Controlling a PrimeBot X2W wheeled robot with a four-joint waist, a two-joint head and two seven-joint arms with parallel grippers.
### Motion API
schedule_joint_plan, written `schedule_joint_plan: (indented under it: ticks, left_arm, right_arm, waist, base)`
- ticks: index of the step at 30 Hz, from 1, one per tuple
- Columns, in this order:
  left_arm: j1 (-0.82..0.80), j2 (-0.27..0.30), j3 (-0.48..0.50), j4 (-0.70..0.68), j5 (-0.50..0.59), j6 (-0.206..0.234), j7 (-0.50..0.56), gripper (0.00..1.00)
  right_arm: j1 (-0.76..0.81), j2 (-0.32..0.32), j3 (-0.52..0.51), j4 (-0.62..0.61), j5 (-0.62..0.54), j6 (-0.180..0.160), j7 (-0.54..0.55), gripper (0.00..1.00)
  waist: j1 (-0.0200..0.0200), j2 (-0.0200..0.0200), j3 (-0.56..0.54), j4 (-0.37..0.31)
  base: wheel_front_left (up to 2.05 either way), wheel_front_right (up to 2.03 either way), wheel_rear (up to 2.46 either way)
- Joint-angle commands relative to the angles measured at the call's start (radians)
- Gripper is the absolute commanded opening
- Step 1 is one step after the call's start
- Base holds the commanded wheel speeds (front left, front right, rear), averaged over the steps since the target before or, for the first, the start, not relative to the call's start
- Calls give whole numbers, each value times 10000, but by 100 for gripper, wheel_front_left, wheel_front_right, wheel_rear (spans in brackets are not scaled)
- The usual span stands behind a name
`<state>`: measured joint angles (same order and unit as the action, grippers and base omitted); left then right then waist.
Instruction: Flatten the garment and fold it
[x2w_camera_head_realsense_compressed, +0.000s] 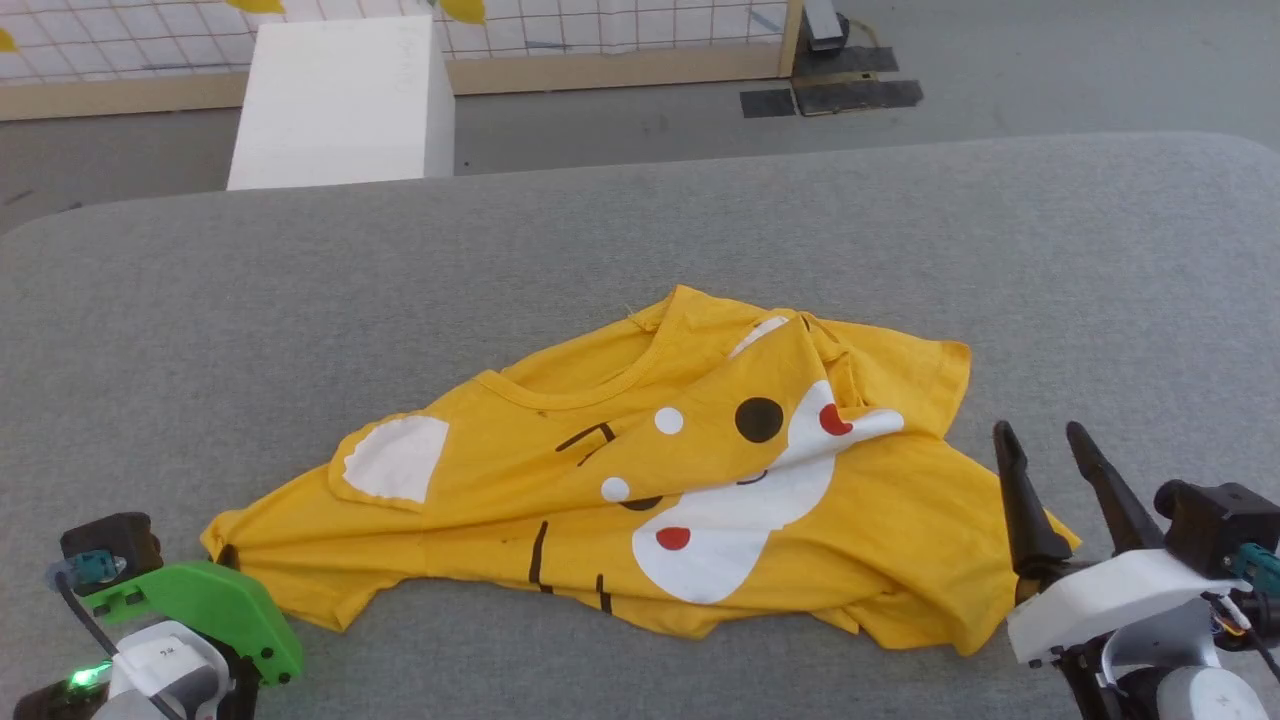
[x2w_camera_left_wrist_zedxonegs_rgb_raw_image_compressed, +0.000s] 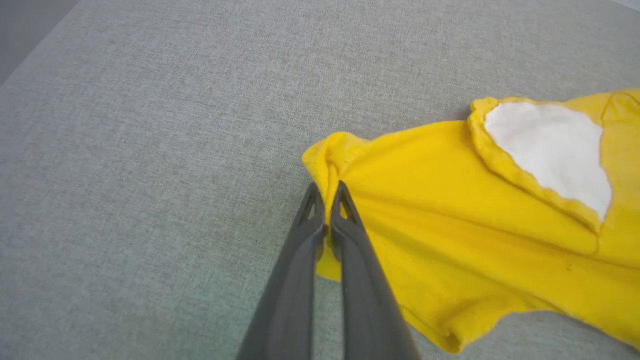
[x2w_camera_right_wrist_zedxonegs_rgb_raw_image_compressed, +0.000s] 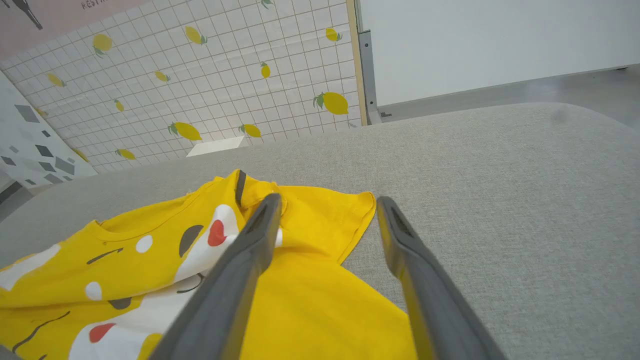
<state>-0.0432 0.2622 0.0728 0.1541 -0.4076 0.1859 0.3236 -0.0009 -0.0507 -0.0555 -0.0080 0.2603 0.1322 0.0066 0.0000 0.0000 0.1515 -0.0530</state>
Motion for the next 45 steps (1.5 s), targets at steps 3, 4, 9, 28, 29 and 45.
schedule_joint_plan:
  ticks: [3,4,9,28,29,45]
  left_arm:
    - [151,-121,-89,-182,-112,-28,-191,0]
    - [138,-180,-142,-192,-128,-55,-247,0]
    - [-59,-326,-301,-153,-158,-132,-468,0]
    - [-1133,-598,-947,90,-274,-418,-583,0]
    - [-1132,-588,-951,101,-286,-430,-583,0]
    - [-3982,1452,-1710,-453,412,-1996,622,0]
  right_arm:
    - [-269,4,-289,177,-421,-15,315,100]
    - [-488,3,-361,302,-622,-15,437,100]
    - [-1920,-119,-740,1487,-1120,-15,1199,100]
    - [-6646,-1086,-961,7373,-1864,-15,7464,39]
    - [-6664,-1151,-867,7392,-1859,-15,7800,0]
    - [-8187,-2783,549,4607,-1802,-15,7621,0]
  waist:
    - [0,0,6,229]
    - [0,0,22,272]
    - [0,0,189,409]
    - [0,0,1403,1204]
    - [0,0,1397,1195]
    - [0,0,1839,1005]
  base:
    - [0,0,0]
    - [0,0,0]
    - [0,0,0]
    - [0,0,0]
    - [0,0,0]
    - [0,0,0]
